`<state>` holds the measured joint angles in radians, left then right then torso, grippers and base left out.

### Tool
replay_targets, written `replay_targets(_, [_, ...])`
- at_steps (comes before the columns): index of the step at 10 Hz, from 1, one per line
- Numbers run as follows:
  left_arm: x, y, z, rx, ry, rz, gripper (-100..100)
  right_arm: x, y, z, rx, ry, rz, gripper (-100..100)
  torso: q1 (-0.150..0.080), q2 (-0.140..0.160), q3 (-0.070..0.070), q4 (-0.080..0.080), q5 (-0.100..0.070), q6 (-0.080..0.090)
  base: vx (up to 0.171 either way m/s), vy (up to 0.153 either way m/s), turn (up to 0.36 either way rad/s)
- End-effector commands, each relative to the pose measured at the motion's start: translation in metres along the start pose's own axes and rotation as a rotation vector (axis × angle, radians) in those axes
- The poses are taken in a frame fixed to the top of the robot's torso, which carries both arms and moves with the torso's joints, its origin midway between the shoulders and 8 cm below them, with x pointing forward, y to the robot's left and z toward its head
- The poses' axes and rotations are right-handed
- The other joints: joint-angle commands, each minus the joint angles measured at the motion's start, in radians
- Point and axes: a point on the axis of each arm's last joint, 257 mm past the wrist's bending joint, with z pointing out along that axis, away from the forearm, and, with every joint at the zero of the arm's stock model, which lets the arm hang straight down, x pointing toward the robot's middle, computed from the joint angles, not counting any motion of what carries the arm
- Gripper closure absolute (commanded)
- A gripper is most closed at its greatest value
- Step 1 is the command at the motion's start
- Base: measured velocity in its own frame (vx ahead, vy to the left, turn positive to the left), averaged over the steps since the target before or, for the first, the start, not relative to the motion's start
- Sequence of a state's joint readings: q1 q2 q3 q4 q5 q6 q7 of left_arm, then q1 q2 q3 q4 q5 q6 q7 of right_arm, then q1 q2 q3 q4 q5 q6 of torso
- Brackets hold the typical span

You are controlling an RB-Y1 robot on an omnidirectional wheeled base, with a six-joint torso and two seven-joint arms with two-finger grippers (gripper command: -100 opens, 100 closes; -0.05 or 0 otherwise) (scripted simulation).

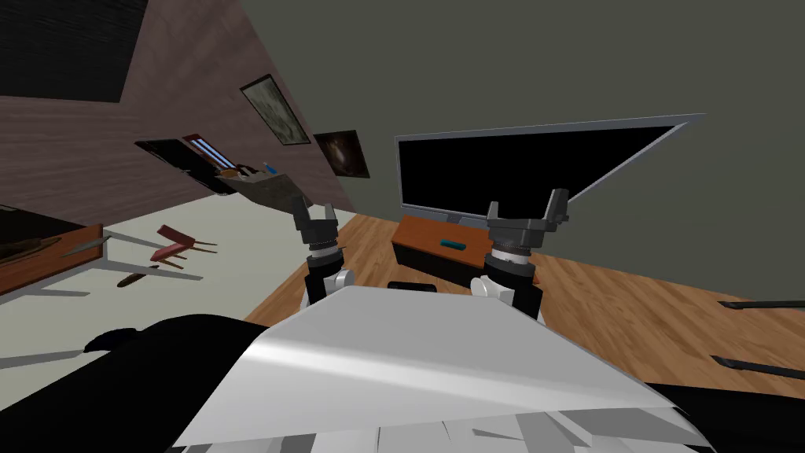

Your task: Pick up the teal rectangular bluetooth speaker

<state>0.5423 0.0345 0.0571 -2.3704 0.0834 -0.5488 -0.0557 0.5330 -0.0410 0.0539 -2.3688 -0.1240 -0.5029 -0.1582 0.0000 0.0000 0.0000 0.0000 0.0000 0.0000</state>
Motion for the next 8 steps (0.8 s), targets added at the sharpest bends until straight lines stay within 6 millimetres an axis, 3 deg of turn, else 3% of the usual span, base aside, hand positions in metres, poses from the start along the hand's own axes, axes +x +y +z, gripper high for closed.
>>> replay_targets(1, [0.0,0.0,0.0,0.0,0.0,0.0,0,0.001,-0.013,-0.004,0.043,0.031,-0.035,-100,0.0,0.0,0.0,0.0,0.0,0.0,-0.024,0.0,0.173])
replay_targets(8, [0.0,0.0,0.0,0.0,0.0,0.0,0,-0.002,-0.083,-0.035,0.267,0.172,-0.219,-100,-0.001,0.002,0.001,0.001,0.0,0.0,-0.04,-0.01,0.2])
